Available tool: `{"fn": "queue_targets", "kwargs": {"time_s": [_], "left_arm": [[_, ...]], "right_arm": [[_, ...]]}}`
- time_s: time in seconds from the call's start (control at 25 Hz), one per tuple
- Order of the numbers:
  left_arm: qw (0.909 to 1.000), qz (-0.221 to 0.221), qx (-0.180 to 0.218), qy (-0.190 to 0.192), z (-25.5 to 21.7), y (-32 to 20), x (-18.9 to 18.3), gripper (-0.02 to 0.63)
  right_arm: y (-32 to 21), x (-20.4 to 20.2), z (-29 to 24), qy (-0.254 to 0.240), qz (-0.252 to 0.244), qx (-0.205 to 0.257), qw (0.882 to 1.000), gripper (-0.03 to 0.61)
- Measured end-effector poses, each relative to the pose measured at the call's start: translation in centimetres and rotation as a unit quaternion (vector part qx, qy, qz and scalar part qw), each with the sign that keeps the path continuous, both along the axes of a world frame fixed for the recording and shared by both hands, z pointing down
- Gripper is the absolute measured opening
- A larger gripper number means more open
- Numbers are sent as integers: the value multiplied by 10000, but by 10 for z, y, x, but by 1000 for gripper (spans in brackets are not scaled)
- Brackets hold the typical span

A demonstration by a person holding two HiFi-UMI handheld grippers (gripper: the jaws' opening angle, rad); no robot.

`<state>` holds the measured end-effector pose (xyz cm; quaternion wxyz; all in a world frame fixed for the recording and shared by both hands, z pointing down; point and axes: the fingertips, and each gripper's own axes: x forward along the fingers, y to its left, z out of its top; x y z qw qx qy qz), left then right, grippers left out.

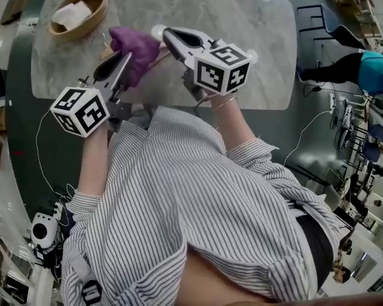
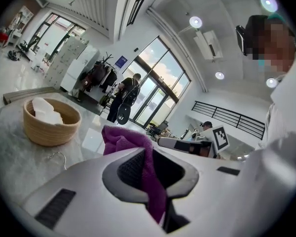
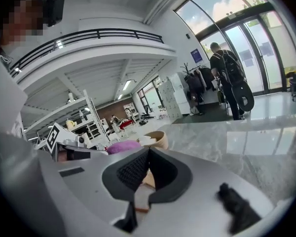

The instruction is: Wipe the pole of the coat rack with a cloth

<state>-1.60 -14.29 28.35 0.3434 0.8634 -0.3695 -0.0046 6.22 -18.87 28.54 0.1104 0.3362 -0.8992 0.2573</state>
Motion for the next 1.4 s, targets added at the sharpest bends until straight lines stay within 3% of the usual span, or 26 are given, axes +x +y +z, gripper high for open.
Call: {"fn": "queue_targets", "kwargs": {"time_s": [0.32, 0.6, 0.92, 1.4], "left_arm": [[9987, -59, 499, 30, -37, -2, 2, 51], [9957, -385, 819, 177, -53, -2, -5, 51], [9938, -602, 925, 160, -59, -1, -9, 51], [9922, -761, 981, 78, -54, -2, -11, 51]], "right_arm": [[12, -14, -36, -136, -293, 382, 9987, 14], [13, -16, -55, -138, -263, 722, 9969, 14], [13, -12, -66, -71, -12, 1028, 9947, 14], [17, -13, -61, -94, 23, 1032, 9946, 14]]}}
